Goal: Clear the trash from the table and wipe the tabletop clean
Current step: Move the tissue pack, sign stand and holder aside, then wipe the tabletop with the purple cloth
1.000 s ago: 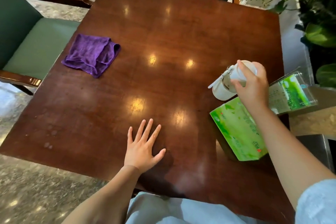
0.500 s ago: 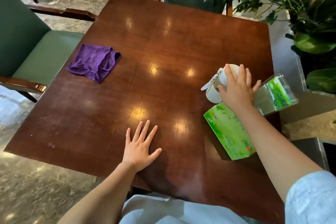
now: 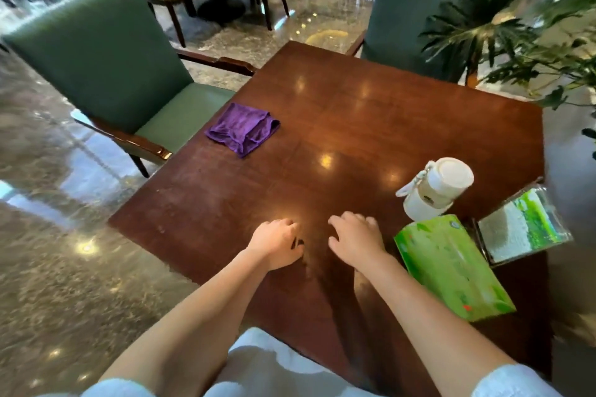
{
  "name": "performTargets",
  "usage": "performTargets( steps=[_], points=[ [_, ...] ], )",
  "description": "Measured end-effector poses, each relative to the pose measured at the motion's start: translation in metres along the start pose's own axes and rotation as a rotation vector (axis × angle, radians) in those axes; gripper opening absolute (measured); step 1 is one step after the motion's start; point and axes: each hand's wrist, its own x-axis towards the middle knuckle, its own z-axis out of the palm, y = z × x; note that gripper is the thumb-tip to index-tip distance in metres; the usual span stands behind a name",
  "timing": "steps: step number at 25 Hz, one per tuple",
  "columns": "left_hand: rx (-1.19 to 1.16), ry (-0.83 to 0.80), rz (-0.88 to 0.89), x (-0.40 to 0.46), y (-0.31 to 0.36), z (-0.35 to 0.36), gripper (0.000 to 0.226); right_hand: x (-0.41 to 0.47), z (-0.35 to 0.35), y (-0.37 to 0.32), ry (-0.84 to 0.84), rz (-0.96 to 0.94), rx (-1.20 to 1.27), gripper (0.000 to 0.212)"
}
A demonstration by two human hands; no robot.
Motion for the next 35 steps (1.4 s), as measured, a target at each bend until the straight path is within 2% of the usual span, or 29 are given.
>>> performTargets(
  steps=[5,12,16,19,22,24,29,34,35],
  points=[
    [0.114,0.031,-0.065,-0.01,-0.024,-0.031,0.029,0.016,-0.01,-0.033,0.02,-0.13,-0.011,0.034],
    [0.149,0.129,-0.089,0.009,-0.098,-0.059,0.034,0.067,-0.028,-0.082,0.069,-0.137,-0.03,0.035],
    [0.116,0.158,-0.048,0.04,-0.163,-0.071,0.032,0.122,-0.031,-0.122,0.091,-0.076,-0.002,0.035],
    [0.056,0.176,0.037,0.066,-0.224,-0.081,0.032,0.17,-0.031,-0.152,0.115,0.018,0.045,0.044],
    [0.023,0.204,0.137,0.097,-0.281,-0.097,0.049,0.213,-0.035,-0.173,0.163,0.096,0.061,0.053],
    [0.026,0.19,0.141,0.126,-0.312,-0.109,0.059,0.246,-0.039,-0.182,0.177,0.135,0.066,0.055],
    [-0.028,0.153,0.169,0.211,-0.33,-0.107,0.052,0.32,-0.031,-0.186,0.159,0.172,0.021,0.053],
    [0.036,-0.079,0.22,0.262,-0.326,-0.069,0.058,0.362,0.001,-0.178,0.042,0.206,0.074,0.052],
    [0.025,-0.085,0.222,0.265,-0.329,-0.063,0.058,0.364,0.005,-0.176,0.044,0.212,0.087,0.051]
  ],
)
